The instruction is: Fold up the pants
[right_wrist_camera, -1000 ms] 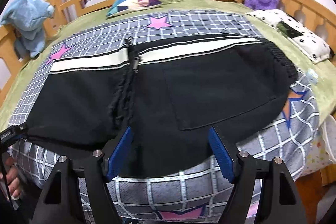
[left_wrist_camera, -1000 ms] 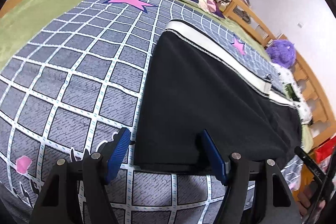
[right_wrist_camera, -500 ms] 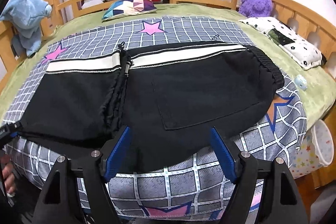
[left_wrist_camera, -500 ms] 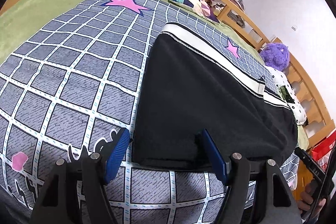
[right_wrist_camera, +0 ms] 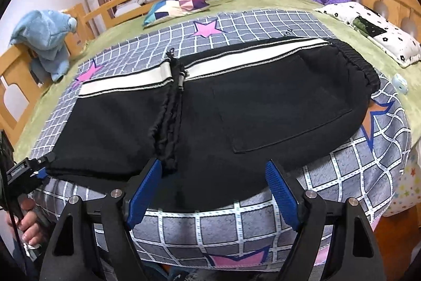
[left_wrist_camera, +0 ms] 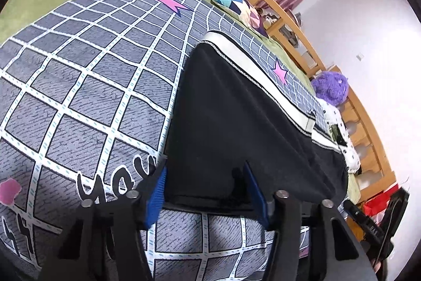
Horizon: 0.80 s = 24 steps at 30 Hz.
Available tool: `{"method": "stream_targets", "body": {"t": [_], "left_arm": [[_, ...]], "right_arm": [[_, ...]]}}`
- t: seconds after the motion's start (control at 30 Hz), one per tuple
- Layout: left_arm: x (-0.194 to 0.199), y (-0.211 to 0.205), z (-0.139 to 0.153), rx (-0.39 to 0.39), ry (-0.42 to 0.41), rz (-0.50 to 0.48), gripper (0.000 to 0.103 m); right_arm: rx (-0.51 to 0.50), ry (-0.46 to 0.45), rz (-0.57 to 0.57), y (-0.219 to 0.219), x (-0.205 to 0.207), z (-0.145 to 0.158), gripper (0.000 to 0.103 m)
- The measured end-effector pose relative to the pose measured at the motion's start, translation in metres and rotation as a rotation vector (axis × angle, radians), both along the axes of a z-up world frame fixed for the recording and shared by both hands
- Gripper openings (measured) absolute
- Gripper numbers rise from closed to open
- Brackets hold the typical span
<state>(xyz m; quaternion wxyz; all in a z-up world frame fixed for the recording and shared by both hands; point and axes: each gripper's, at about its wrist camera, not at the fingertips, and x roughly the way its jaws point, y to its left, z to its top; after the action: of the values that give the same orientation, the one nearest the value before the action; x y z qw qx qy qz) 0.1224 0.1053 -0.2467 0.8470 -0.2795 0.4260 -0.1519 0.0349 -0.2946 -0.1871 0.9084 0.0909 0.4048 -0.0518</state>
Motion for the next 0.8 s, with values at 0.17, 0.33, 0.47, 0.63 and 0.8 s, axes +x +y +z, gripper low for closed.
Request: {"method": "stream_targets", "body": {"t": [0.17,0.33,0.47,0.63,0.8], "left_arm": [[0.002,0.010,-0.007,-0.046,0.019,0.047,0.028],[0.005,0.013,-0.011,-0.082,0.039,0.064,0.029],[0.001,-0.003,0.010,0.054,0.002,0.070,0.018],[0.000,-0.029,0.070,0.150,-0.109,0.058,0.014],[-0.004,-0.099,0.138,0.342,-0.253,-0.050,0.014]], "right_arm": [[-0.041,-0.051,-0.009,0.004,-0.003,0.005,0.080],[-0.070,-0.126,-0.039,-0.003,-0.010,0.012,0.075],[0.030,-0.093,0.010,-0.015,-0.006,0.010,0.065],[-0.034,-0.095,0.003,-0.024,-0.006,0.008,0.065],[-0.003,-0.094,0.001,-0.044,-0.003,0.007,0.065]]}}
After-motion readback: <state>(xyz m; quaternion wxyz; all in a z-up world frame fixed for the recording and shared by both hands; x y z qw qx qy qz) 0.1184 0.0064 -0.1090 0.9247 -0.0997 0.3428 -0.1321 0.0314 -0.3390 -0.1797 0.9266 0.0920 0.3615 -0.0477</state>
